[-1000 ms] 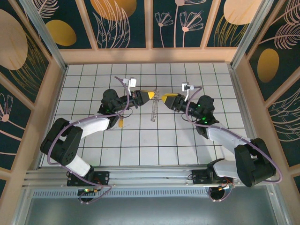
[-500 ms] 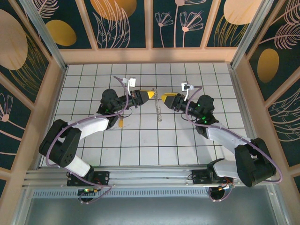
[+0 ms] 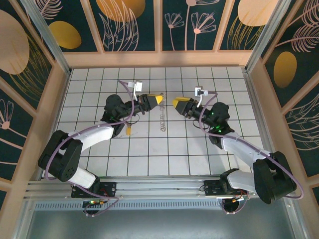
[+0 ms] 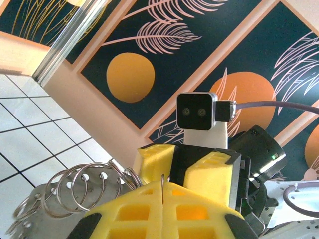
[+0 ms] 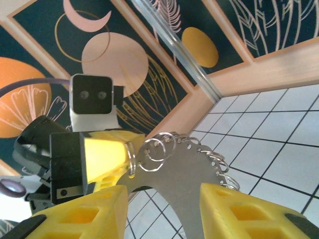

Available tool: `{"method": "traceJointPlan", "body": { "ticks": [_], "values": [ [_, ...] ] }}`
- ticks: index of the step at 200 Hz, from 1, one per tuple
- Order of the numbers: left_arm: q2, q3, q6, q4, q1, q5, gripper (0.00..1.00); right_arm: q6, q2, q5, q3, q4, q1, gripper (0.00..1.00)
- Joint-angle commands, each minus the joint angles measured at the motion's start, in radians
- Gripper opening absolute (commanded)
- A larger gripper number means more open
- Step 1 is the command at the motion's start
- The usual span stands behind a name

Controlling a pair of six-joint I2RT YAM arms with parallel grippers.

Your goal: Put the keys on the keyring

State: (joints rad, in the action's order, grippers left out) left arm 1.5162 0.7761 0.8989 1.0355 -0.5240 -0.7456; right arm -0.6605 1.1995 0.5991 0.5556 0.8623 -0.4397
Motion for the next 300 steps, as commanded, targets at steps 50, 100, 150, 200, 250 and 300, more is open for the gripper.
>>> {"method": "traceJointPlan", "body": {
  "ticks": [50, 100, 150, 200, 250, 300],
  "values": [
    [-0.031, 0.012, -0.131, 0.131, -0.004, -0.063, 0.0, 0.042, -0.075, -0.146, -0.06, -0.017, -0.004, 0.42],
    [-0.053, -0.018, -0.238, 0.192, -0.004, -0.083, 0.0, 0.05, -0.037, -0.147, -0.049, -0.008, -0.004, 0.42],
    [-0.051, -0.024, -0.308, 0.184, -0.004, -0.087, 0.0, 0.053, 0.027, -0.135, -0.03, 0.013, -0.004, 0.42],
    [-0.035, -0.028, -0.337, 0.187, -0.004, -0.083, 0.0, 0.06, 0.067, -0.124, -0.009, 0.015, -0.002, 0.42],
    [-0.011, -0.007, -0.318, 0.171, -0.004, -0.079, 0.0, 0.065, 0.068, -0.119, -0.004, 0.015, -0.001, 0.42],
    [0.024, 0.069, -0.187, 0.042, -0.004, -0.017, 0.0, 0.066, 0.042, -0.117, -0.012, 0.006, -0.001, 0.42]
  ]
}}
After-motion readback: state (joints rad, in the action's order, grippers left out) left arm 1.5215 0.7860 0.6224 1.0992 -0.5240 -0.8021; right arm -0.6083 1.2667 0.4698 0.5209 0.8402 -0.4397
